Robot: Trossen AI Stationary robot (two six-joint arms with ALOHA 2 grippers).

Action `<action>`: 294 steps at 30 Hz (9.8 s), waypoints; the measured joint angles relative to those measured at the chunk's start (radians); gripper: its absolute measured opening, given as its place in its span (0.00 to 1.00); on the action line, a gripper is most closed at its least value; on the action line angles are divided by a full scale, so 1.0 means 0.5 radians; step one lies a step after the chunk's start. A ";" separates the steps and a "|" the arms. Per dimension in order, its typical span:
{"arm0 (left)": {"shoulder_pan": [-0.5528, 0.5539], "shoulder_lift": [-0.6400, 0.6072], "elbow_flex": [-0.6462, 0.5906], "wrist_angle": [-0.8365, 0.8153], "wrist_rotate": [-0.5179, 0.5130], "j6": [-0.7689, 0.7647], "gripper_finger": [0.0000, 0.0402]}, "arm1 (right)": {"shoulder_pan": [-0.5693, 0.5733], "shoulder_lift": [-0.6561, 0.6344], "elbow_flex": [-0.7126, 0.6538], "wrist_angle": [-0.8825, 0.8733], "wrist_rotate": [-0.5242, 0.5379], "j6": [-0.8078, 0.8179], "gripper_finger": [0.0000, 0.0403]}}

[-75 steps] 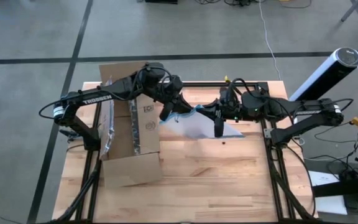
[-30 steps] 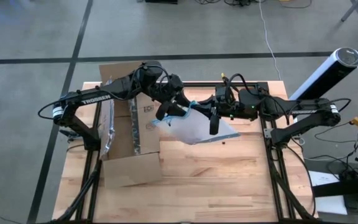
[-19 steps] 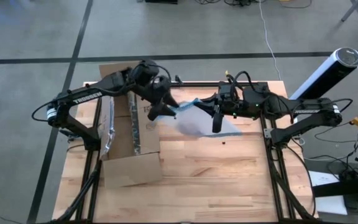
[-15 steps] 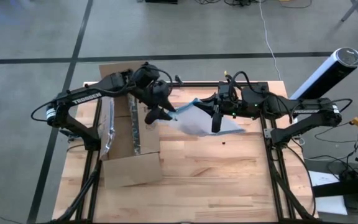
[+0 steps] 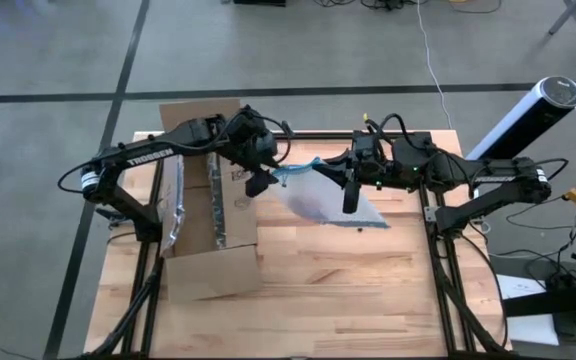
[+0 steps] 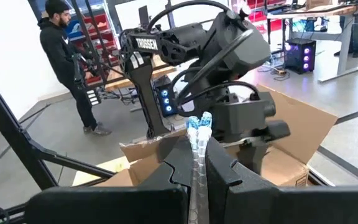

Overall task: Unpack boxes
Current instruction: Close the blue transparent zip bag

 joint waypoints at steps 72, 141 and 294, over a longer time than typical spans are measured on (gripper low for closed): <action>-0.077 0.126 0.001 0.083 0.249 -0.016 0.00 | -0.008 -0.233 0.004 -0.037 0.036 0.092 0.21; -0.048 0.124 0.255 0.197 0.407 -0.354 0.00 | -0.214 0.559 -0.005 -0.517 0.443 0.341 0.27; -0.278 -0.118 0.065 -0.948 0.468 0.290 0.00 | -0.219 -0.496 0.647 -1.675 1.346 0.202 0.00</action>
